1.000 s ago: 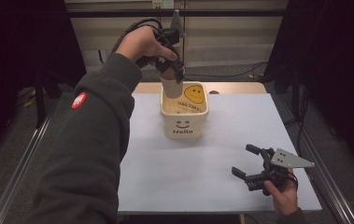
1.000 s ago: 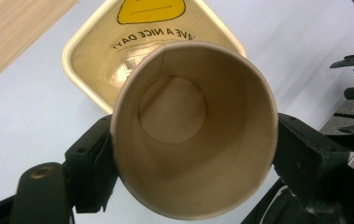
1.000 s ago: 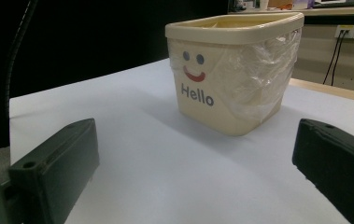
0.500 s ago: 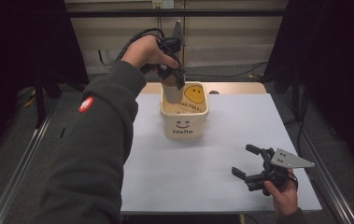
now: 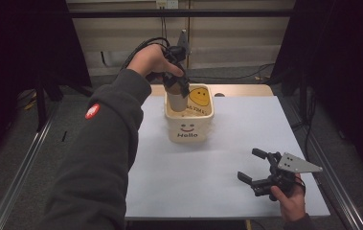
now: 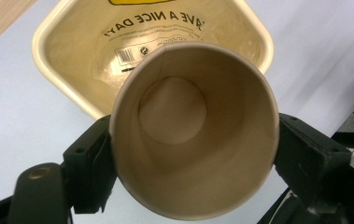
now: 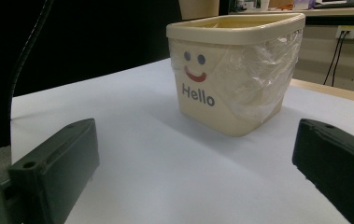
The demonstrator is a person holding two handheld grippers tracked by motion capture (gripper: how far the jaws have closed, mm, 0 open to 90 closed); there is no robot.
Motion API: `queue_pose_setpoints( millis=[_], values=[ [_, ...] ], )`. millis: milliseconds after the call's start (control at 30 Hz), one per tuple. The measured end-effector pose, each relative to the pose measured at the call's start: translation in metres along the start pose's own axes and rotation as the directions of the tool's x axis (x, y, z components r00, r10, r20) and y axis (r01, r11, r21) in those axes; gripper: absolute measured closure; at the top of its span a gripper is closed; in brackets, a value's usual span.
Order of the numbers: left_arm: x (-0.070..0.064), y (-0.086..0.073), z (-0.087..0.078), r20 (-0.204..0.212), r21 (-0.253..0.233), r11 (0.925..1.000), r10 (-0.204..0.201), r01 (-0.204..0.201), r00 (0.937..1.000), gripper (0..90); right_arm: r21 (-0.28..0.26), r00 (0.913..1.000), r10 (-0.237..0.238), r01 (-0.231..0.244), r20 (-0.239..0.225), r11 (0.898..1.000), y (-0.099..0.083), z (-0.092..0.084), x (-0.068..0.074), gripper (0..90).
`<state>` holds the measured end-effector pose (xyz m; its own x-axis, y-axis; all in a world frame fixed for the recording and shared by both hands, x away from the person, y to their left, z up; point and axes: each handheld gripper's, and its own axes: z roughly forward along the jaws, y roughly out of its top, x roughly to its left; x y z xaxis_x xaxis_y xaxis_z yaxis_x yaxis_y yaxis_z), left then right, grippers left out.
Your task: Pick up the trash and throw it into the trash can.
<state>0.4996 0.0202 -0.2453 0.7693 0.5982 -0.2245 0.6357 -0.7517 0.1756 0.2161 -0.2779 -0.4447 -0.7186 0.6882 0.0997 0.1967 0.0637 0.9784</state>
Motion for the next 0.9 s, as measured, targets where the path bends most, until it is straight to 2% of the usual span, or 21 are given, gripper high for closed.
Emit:
queue_pose_setpoints(
  millis=[167, 233, 267, 467, 500, 533, 567, 700, 900],
  values=[
    [0.0011, 0.0004, 0.0015, -0.002, -0.005, 1.0, -0.001, 0.001, 1.0, 20.5, -0.002, 1.0, -0.001, 0.001, 0.01, 1.0, -0.0001, -0.0003, -0.0001, 0.2],
    [0.0011, 0.0006, 0.0021, -0.004, -0.01, 0.9999, 0.001, -0.001, 1.0, 20.3, -0.007, 1.0, 0.005, -0.005, -0.006, 1.0, -0.0003, 0.0001, -0.0002, 0.2],
    [0.001, 0.0008, 0.0025, -0.002, -0.01, 1.0, 0.001, -0.001, 1.0, 20.3, -0.001, 1.0, -0.001, 0.001, 0.009, 1.0, -0.0001, -0.0003, -0.0001, 0.2],
    [-0.0005, 0.0028, 0.0037, 0.0, -0.016, 0.9998, 0.012, -0.012, 0.9999, 19.8, -0.001, 1.0, -0.001, 0.001, 0.009, 1.0, 0.0, -0.0003, -0.0001, 0.2],
    [-0.0005, 0.0031, 0.0033, -0.005, -0.018, 0.9997, 0.015, -0.015, 0.9999, 19.5, -0.008, 0.9999, 0.005, -0.005, -0.009, 1.0, -0.0003, 0.0, -0.0004, 0.2],
    [-0.001, 0.0032, 0.0032, 0.0, -0.026, 0.9996, 0.012, -0.012, 0.9999, 19.2, -0.007, 1.0, 0.005, -0.005, -0.008, 1.0, -0.0002, -0.0001, -0.0003, 0.2],
    [-0.0004, 0.0034, 0.0025, -0.007, -0.023, 0.9994, 0.025, -0.025, 0.9997, 18.7, -0.008, 1.0, 0.005, -0.005, -0.008, 1.0, -0.0003, -0.0002, -0.0003, 0.2],
    [-0.0012, 0.0028, 0.001, -0.015, -0.048, 0.9987, 0.017, -0.018, 0.9997, 15.7, -0.008, 1.0, 0.005, -0.005, -0.009, 1.0, -0.0002, -0.0002, -0.0003, 0.2],
    [-0.0009, 0.0011, -0.003, -0.018, -0.049, 0.9985, 0.023, -0.024, 0.9996, 15.0, -0.011, 1.0, 0.001, -0.001, -0.009, 1.0, -0.0002, 0.0, -0.0005, 0.2]
  ],
)
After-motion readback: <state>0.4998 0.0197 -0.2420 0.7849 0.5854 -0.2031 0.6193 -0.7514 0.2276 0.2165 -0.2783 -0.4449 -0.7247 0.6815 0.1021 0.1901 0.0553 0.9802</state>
